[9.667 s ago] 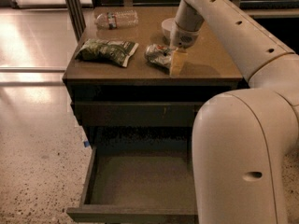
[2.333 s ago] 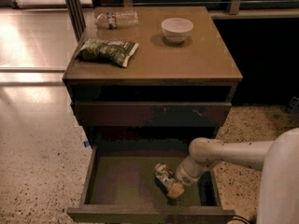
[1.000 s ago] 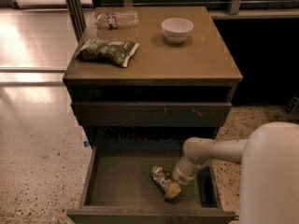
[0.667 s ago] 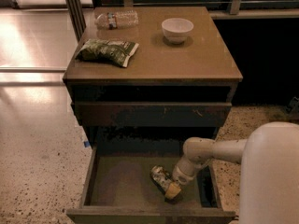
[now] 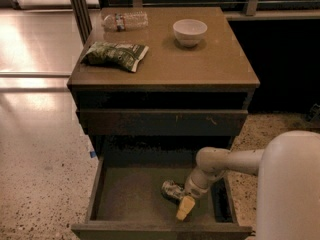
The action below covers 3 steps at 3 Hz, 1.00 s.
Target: Place 7up can into middle drawer
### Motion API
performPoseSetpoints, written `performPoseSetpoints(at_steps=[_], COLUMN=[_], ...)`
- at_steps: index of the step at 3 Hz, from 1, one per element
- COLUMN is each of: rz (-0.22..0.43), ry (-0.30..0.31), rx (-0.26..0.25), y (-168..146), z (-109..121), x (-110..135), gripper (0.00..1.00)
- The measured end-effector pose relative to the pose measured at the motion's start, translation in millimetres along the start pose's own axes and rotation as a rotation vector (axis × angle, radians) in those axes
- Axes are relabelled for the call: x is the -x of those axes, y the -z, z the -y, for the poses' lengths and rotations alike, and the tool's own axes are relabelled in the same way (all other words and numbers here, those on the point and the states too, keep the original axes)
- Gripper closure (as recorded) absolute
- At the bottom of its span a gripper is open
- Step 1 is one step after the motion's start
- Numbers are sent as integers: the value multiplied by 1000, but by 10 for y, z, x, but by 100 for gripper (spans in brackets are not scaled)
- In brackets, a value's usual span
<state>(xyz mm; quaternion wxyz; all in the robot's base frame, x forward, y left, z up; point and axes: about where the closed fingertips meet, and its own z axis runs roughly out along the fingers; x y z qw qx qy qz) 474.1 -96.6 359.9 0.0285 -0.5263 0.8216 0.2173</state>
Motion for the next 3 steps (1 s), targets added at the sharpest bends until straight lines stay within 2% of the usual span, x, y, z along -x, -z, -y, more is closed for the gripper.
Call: performPoseSetpoints(at_steps=[1,2,3], rz=[0,46,133], ry=[0,-11,-38], rx=[0,-47,-172], y=[0,240,764], z=[0,-11,-87], x=[0,-73,-267], gripper=[0,0,0])
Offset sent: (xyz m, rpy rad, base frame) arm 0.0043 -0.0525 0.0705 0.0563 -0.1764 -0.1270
